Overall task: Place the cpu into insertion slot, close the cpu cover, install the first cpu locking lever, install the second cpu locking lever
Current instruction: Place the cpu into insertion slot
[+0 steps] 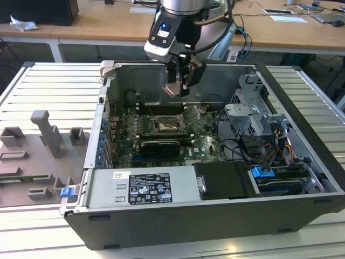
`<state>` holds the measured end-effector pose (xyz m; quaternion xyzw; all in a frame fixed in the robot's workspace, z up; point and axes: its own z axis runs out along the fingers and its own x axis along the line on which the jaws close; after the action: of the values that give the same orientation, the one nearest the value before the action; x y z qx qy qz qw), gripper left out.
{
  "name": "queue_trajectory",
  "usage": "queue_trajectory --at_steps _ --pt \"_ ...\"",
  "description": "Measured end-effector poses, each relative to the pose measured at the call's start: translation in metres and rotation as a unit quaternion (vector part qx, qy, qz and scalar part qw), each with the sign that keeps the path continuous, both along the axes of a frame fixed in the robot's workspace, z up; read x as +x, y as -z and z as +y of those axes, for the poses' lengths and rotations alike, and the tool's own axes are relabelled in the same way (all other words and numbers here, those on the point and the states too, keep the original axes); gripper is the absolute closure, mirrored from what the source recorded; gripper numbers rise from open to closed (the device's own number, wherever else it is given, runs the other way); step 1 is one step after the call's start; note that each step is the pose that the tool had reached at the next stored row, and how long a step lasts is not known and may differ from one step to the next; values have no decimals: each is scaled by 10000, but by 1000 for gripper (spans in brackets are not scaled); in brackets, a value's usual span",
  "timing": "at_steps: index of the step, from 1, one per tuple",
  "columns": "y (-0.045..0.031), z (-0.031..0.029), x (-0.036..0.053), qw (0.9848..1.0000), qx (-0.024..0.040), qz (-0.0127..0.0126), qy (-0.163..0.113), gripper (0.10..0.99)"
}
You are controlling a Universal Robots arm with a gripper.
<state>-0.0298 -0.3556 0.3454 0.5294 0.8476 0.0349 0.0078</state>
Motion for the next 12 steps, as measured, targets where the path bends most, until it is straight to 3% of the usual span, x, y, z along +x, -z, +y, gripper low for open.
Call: queue_trajectory --at_steps 6,12 --pt "74 4 -49 9991 0 1 426 545" --pt "136 18 -50 9985 0 2 549 545"
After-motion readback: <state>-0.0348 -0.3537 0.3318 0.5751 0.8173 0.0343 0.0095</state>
